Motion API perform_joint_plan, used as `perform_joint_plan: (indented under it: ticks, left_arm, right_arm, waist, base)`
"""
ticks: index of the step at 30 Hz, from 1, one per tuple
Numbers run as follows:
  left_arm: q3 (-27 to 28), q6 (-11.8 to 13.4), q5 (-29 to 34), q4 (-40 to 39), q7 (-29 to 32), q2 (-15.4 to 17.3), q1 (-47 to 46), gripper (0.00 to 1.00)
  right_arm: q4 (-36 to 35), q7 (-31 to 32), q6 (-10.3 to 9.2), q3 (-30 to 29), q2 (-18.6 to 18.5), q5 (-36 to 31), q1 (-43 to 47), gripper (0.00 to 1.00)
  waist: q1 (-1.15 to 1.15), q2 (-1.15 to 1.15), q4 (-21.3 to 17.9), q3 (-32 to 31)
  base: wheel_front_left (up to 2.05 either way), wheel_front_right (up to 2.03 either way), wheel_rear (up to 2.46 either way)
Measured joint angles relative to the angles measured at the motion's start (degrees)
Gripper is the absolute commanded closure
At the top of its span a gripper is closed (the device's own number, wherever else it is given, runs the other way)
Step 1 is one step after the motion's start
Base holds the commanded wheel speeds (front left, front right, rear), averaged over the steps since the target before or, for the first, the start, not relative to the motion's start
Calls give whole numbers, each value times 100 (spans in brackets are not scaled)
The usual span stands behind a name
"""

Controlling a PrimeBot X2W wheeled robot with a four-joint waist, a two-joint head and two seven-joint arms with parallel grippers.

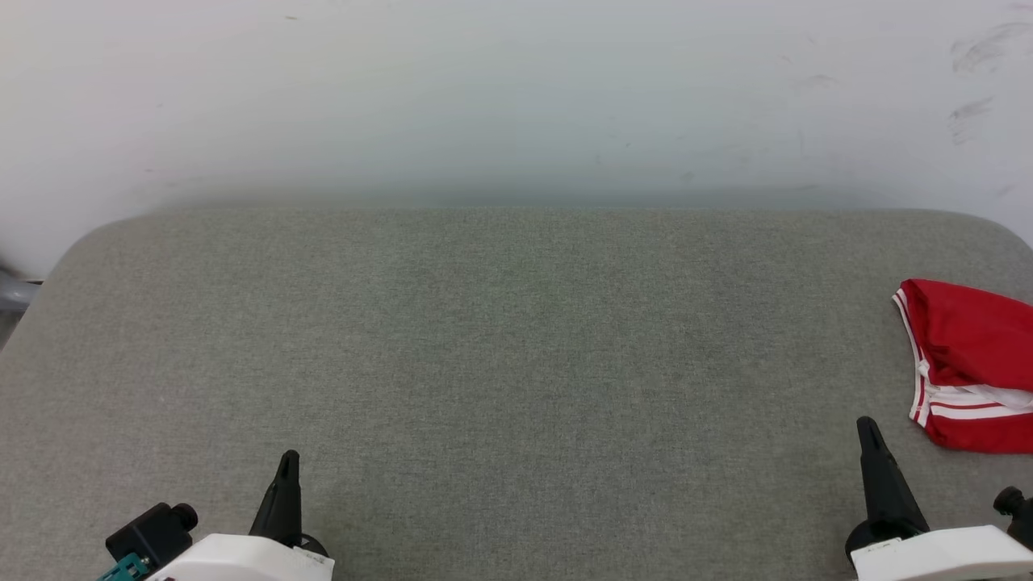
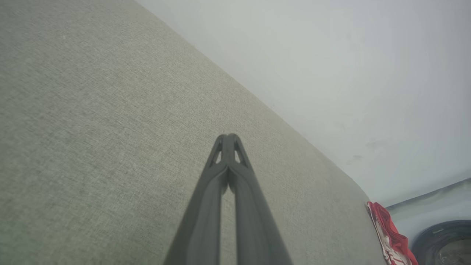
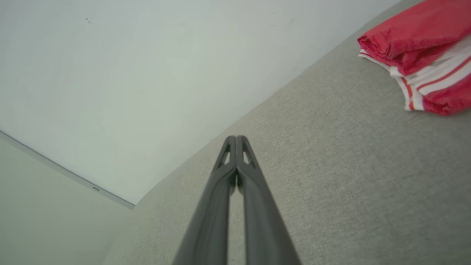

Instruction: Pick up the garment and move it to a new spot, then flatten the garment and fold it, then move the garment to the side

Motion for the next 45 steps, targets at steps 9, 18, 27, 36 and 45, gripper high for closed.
perform_joint_plan:
  ticks: [9, 18, 27, 36, 45]
  left_arm:
    - [99, -60, -699, 74, 171, -24, -120, 100]
    - [160, -124, -1332, 129, 332, -54, -236, 100]
    - [230, -186, -1927, 182, 464, -73, -343, 100]
    - [303, -243, -2466, 230, 597, -90, -441, 100]
    - [357, -309, -3019, 283, 744, -103, -555, 100]
  right_arm:
    - [96, 154, 0, -8, -11, 687, -158, 100]
    - [196, 296, -1, -20, -19, 1303, -275, 100]
    - [281, 437, -1, -36, -22, 1873, -405, 100]
    - [359, 580, -1, -58, -23, 2395, -513, 100]
    - [445, 713, -1, -83, -23, 2927, -620, 100]
  waist:
    - [0, 0, -12, 12]
    - [0, 0, -24, 23]
    - [0, 0, -36, 34]
    - [0, 0, -48, 45]
    - [0, 0, -61, 58]
  base:
    - [0, 0, 0]
    - [0, 0, 0]
    - [0, 0, 0]
    - [0, 0, 0]
    - [0, 0, 0]
